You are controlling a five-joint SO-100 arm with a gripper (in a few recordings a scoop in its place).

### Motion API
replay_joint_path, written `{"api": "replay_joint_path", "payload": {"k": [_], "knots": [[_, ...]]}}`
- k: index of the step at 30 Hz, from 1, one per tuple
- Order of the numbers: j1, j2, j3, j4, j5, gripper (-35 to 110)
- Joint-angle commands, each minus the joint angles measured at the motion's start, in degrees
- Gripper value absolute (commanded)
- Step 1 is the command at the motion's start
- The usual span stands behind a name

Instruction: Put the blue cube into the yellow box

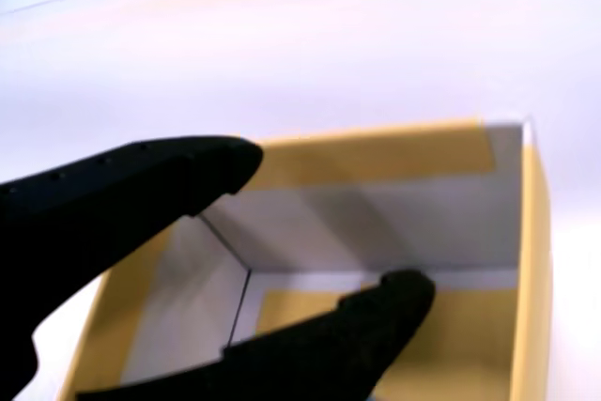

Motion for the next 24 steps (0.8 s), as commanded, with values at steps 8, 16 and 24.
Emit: {"api": "replay_joint_path", "payload": {"k": [8,16,24], "knots": [[-2.2,24.1,0.4,1.7,0.0,30],[-8.4,52.2,22.1,8.5,-0.6,18],[-17.4,77.9,45.5,16.6,-3.5,14]]}}
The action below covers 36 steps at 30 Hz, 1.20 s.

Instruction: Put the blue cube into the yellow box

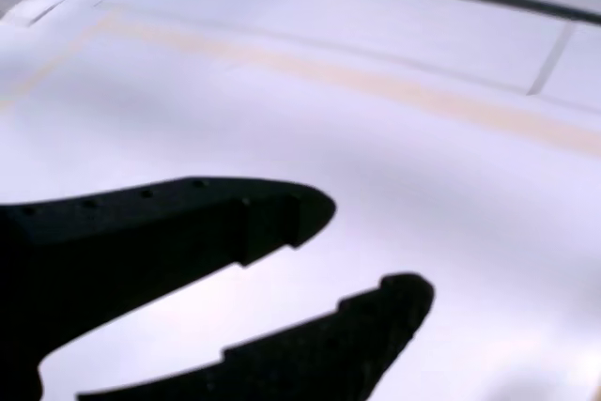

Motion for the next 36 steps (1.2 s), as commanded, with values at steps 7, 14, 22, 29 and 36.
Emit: {"api": "replay_joint_path", "payload": {"k": [7,14,22,29,36], "knots": [[-7.0,32.4,24.5,7.9,-4.4,14],[-6.9,48.2,41.8,13.4,-7.2,14],[-6.0,64.2,53.5,31.0,-7.3,15],[-7.8,64.6,55.3,45.5,-3.0,16],[-8.4,64.7,55.3,53.4,0.6,16]]}}
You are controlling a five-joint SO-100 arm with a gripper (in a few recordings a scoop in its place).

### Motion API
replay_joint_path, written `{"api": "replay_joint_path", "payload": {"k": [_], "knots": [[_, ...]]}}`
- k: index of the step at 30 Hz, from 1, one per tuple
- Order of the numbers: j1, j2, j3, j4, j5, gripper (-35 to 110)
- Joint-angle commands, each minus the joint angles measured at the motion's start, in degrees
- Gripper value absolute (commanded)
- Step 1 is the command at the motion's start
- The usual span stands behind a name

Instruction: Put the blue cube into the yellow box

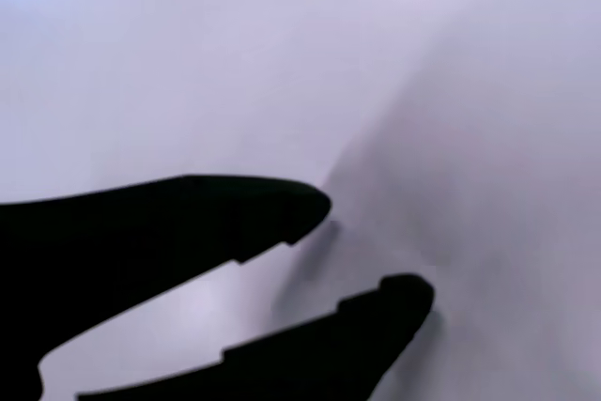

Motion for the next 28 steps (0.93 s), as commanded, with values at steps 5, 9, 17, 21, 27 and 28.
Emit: {"api": "replay_joint_path", "payload": {"k": [5,9,17,21,27,28], "knots": [[0.1,1.6,1.6,1.3,2.0,16],[-0.4,1.6,1.6,1.3,2.0,16],[-0.4,1.5,1.6,1.2,1.9,16],[-0.4,1.5,1.6,1.2,1.9,16],[-0.4,1.5,1.6,1.2,1.9,16],[-0.4,1.5,1.6,1.2,1.9,16]]}}
